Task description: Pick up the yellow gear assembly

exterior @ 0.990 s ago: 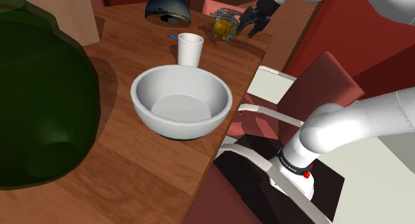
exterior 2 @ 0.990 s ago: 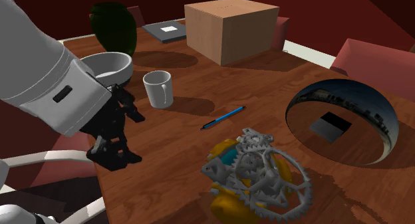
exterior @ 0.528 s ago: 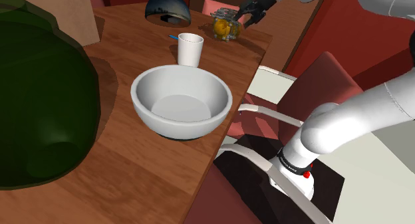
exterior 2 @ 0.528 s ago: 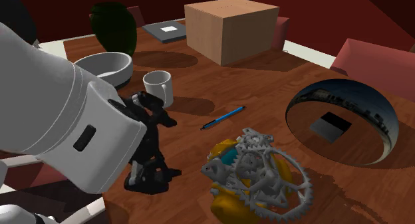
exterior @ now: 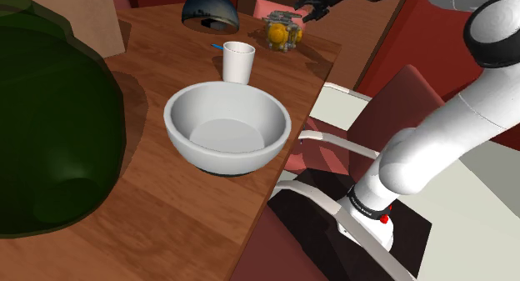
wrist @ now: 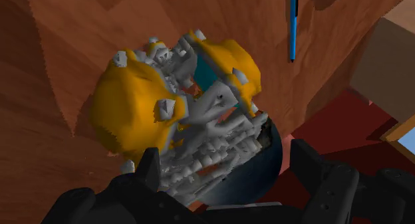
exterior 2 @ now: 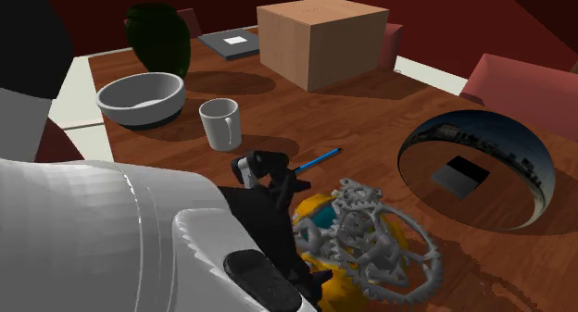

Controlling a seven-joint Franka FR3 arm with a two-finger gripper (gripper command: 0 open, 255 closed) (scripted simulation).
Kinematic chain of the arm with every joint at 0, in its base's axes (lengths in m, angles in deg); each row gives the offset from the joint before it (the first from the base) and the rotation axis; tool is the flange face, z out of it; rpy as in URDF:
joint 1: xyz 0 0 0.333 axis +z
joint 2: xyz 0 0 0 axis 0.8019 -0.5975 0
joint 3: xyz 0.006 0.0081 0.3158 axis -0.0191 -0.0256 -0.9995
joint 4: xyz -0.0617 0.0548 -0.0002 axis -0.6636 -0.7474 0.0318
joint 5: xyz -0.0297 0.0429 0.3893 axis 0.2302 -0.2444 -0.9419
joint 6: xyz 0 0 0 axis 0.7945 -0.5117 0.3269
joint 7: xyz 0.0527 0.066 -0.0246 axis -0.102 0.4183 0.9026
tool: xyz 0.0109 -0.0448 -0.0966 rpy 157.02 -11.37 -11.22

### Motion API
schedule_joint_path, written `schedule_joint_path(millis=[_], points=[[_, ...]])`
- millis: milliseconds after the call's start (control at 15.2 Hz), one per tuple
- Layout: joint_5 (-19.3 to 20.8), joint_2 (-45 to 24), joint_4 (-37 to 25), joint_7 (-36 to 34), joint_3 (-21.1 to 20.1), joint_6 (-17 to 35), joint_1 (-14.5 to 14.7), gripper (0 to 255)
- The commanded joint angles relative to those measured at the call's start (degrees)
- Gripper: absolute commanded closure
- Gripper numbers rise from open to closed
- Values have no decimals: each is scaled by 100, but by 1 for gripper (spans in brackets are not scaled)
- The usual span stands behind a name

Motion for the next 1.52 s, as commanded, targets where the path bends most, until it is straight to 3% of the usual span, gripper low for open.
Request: schedule_joint_path(millis=[0,198,858,924,1452], points=[[-617,-367,-331,411,308,-100,45,0],[-1614,-1061,-983,936,714,-468,-39,0],[-1878,-1086,-500,1404,688,-165,-49,0],[-1882,-1096,-513,1401,689,-170,-50,255],[-1885,-1088,-487,1410,682,-146,-43,255]])
